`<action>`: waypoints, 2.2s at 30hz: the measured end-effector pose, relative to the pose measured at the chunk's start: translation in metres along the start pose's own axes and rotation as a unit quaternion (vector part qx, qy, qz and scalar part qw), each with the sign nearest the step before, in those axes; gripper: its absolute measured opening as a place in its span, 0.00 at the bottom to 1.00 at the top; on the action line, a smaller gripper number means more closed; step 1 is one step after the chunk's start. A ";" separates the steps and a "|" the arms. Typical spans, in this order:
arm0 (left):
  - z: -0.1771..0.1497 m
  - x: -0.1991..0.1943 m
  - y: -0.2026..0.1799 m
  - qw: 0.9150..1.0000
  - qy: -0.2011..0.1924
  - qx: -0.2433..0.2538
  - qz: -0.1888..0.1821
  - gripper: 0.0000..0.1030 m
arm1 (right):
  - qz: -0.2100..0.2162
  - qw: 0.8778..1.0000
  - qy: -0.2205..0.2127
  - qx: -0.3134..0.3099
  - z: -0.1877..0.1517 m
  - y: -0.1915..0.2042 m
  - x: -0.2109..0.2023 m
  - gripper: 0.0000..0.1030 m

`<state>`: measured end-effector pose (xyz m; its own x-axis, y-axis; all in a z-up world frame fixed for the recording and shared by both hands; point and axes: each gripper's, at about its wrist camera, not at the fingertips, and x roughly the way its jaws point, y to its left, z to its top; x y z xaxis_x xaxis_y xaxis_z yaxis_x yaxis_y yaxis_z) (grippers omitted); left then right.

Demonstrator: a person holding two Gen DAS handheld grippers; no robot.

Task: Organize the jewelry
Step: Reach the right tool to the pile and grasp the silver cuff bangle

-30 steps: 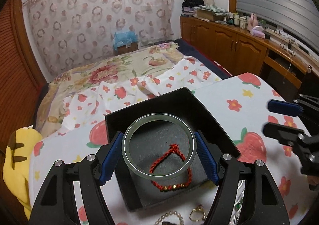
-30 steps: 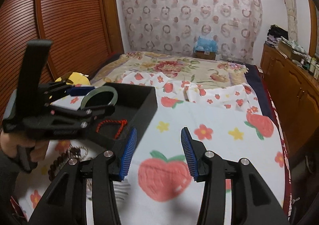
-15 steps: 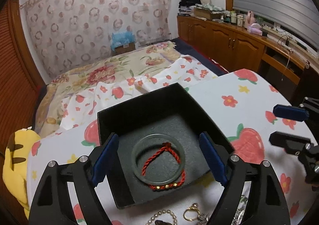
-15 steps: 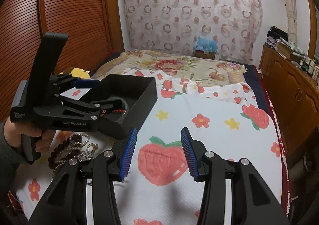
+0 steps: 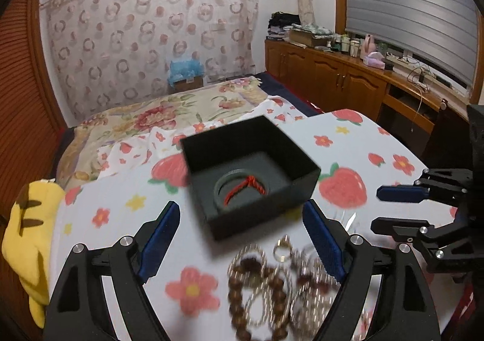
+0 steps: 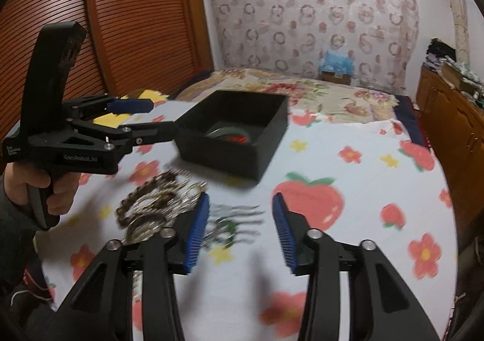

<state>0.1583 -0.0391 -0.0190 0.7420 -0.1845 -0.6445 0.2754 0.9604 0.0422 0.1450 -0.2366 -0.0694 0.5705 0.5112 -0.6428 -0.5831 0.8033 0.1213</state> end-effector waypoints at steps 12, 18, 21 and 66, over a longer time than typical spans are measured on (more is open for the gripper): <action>-0.052 -0.029 0.021 0.999 0.006 -0.040 -0.003 0.78 | 0.056 0.997 0.043 -0.019 -0.026 0.053 0.012 0.22; -0.075 -0.036 0.029 0.997 0.018 -0.077 -0.016 0.78 | 0.048 0.997 0.057 -0.013 -0.026 0.055 0.022 0.18; -0.083 -0.041 0.029 0.996 0.017 -0.084 -0.023 0.79 | 0.034 0.997 0.062 -0.004 -0.023 0.051 0.026 0.16; -0.083 -0.017 0.005 0.994 0.054 -0.053 -0.074 0.46 | 0.006 1.000 0.011 -0.007 -0.012 0.035 -0.015 0.04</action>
<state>0.0963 -0.0134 -0.0714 0.6263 -0.3075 -0.7164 0.3071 0.9419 -0.1358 0.1095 -0.2199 -0.0645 0.5498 0.5139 -0.6585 -0.5986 0.7922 0.1184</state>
